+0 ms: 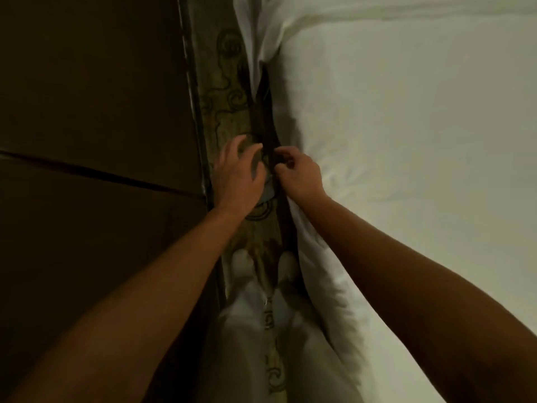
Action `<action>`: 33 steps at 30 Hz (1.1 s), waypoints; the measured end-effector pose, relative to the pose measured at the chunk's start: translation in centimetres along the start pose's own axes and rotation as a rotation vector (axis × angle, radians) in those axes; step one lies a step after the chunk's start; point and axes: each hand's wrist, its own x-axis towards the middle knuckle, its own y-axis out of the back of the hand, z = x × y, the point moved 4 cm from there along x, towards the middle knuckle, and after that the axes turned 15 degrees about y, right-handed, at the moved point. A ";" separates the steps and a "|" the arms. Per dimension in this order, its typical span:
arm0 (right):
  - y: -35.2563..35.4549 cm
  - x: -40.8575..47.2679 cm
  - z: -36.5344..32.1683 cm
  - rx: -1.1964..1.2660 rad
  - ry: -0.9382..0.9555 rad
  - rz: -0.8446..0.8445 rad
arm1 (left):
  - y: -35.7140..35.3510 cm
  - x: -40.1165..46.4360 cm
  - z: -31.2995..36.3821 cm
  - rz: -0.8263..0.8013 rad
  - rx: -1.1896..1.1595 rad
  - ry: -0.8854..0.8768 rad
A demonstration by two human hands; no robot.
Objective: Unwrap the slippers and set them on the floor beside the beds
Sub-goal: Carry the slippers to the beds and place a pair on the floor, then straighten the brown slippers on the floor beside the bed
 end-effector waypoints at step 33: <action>51.1 -82.1 -6.5 -0.469 -0.213 0.926 | 13.9 -69.0 52.6 -0.076 -0.208 -1.193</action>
